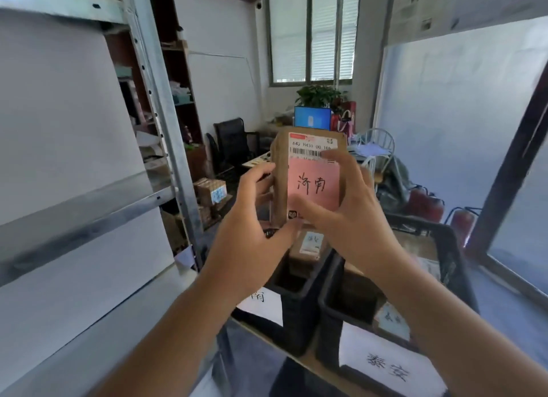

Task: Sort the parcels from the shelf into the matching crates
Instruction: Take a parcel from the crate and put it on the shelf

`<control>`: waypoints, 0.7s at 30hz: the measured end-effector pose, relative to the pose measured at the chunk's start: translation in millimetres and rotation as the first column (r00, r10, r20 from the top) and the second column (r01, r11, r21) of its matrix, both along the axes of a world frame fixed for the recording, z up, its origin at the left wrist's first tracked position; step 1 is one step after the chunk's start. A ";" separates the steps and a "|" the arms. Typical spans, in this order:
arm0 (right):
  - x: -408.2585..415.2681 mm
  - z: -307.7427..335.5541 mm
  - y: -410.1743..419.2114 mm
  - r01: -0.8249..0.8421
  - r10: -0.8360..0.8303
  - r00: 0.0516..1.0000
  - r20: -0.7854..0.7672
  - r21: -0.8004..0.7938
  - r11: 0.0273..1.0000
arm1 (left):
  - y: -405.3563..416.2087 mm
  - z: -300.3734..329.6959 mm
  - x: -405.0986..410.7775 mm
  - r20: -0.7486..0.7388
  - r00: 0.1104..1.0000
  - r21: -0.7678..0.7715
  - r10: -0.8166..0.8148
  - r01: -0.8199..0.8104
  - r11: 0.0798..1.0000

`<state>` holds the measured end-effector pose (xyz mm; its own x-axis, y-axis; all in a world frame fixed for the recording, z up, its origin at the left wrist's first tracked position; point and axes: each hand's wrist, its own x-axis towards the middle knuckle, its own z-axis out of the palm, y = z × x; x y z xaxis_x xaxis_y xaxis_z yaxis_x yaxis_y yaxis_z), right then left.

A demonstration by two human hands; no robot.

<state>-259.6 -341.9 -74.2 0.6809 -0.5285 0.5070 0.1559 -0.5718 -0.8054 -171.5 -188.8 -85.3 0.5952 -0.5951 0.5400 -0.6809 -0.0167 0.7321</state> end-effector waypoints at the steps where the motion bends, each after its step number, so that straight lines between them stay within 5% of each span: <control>1: 9.3 -1.5 -6.9 0.039 -0.039 0.999 -0.016 -0.005 0.999 | -8.1 -4.0 13.5 -0.006 1.000 0.010 -0.026 0.026 1.000; 12: 156.8 -67.7 -49.9 0.422 -0.447 0.857 -0.256 -0.149 0.894 | -67.2 -66.9 190.9 -0.319 0.886 0.079 -0.336 0.379 0.922; 21: 237.7 -203.8 -65.9 0.488 -0.417 0.730 -0.541 -0.014 0.873 | -106.6 -149.6 292.3 -0.360 0.929 0.341 -0.087 0.218 0.915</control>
<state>-21.9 -407.8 -278.1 0.4819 -0.8738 0.0658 -0.5501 -0.3601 -0.7534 120.8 -295.4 -235.0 0.5849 -0.8095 0.0518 -0.4166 -0.2450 0.8755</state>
